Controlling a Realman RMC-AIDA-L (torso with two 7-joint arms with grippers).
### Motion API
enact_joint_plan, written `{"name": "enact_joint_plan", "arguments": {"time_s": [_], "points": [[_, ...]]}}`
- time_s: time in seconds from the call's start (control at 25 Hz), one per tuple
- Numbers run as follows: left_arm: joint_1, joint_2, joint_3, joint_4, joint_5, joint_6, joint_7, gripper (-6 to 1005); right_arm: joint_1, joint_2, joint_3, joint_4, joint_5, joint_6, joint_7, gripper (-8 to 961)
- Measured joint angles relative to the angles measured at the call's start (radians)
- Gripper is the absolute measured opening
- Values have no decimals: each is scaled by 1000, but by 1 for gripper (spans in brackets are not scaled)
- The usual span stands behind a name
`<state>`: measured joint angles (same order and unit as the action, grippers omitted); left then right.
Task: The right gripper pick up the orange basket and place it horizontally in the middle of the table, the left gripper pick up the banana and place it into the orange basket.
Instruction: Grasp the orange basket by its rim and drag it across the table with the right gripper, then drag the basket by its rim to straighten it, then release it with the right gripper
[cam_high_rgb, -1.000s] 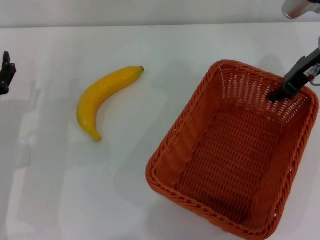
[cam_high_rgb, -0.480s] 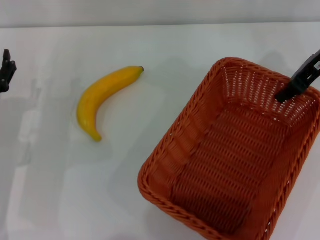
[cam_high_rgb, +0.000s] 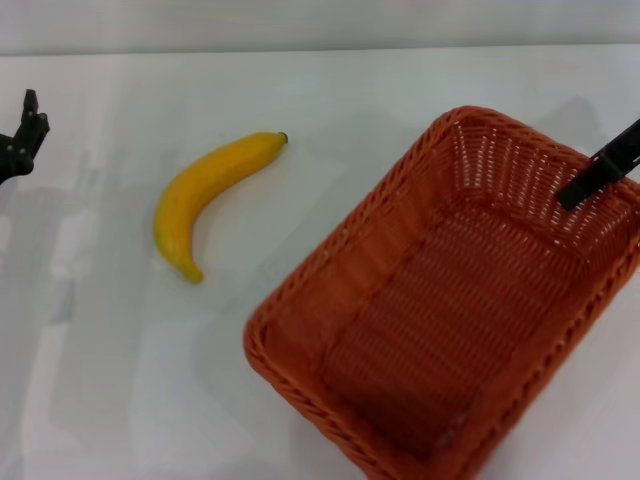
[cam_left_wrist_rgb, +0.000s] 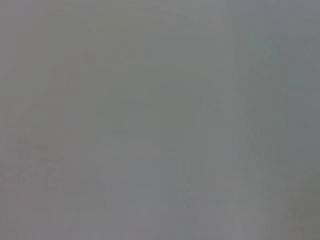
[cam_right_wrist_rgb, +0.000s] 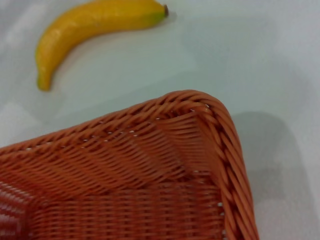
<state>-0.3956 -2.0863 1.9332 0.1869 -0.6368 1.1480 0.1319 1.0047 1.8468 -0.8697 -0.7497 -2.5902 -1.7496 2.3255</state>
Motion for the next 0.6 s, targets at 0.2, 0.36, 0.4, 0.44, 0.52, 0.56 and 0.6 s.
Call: {"name": "enact_joint_plan", "arguments": {"time_s": [0.2,0.36,0.4,0.44,0.52,0.56,0.6], "points": [[-5,-1,1,0,3,0,0,862,5,-11,87,37,3,-30,0,152],[-6,-1,1,0,3,-1,0,862,7,-23,135,85,28,-41,0,156],[-6,-1,1,0,3,-1,0,862,6,-25,147,93,39,-42,0,157],[-6,-1,1,0,3,-1,0,862,2,-27,162,99,48,-42,0,158],[-6,-2,1,-3,3,-1,0,862,-7,-29,182,103,58,-40,3,160],[-6,-2,1,-4,3,-1,0,862,-15,-28,191,103,62,-34,6,161],[-5,-2,1,-6,3,-1,0,862,-23,-27,194,104,65,-25,8,162]]}}
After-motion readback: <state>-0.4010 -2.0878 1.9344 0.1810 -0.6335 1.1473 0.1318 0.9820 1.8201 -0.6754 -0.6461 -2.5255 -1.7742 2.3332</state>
